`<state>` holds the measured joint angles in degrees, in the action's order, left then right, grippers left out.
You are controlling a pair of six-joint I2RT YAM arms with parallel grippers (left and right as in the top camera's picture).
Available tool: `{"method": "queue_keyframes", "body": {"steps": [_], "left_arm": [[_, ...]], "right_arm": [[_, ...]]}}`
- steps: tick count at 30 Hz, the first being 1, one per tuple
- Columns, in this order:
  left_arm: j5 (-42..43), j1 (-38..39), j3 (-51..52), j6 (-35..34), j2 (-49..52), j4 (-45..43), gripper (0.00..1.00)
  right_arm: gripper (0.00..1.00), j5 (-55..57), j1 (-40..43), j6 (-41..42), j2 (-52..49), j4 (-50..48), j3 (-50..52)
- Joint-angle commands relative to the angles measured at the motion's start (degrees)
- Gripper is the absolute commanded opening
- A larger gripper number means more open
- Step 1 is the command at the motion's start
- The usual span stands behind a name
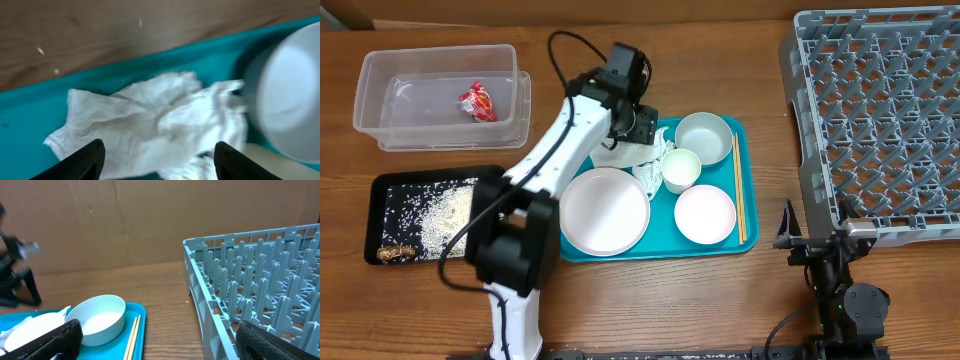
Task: Sort waste into correct bins and load items into the dishwasher
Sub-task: 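Reach the left gripper back and grasp the crumpled white tissue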
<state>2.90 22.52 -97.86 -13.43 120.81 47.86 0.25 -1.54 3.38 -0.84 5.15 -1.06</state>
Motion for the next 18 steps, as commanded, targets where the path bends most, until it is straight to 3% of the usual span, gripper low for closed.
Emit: {"method": "queue_keyframes", "body": {"steps": [1, 9, 12, 16, 18], "left_arm": [[-1.8, -0.1, -0.5, 1.7, 2.5, 0.1, 0.71], [0.5, 0.0, -0.5, 1.9, 7.2, 1.8, 0.68], [1.2, 0.0, -0.5, 1.8, 8.1, 1.8, 0.51], [1.1, 0.0, -0.6, 1.8, 8.1, 1.7, 0.09], [0.9, -0.2, -1.0, 1.6, 7.3, 1.7, 0.04]], "right_arm": [[1.0, 0.1, 0.0, -0.2, 0.7, -0.3, 0.6], [1.0, 0.1, 0.0, -0.2, 0.7, -0.3, 0.6], [1.0, 0.1, 0.0, -0.2, 0.7, -0.3, 0.6], [1.0, 0.1, 0.0, -0.2, 0.7, -0.3, 0.6], [1.0, 0.1, 0.0, -0.2, 0.7, -0.3, 0.6]]}}
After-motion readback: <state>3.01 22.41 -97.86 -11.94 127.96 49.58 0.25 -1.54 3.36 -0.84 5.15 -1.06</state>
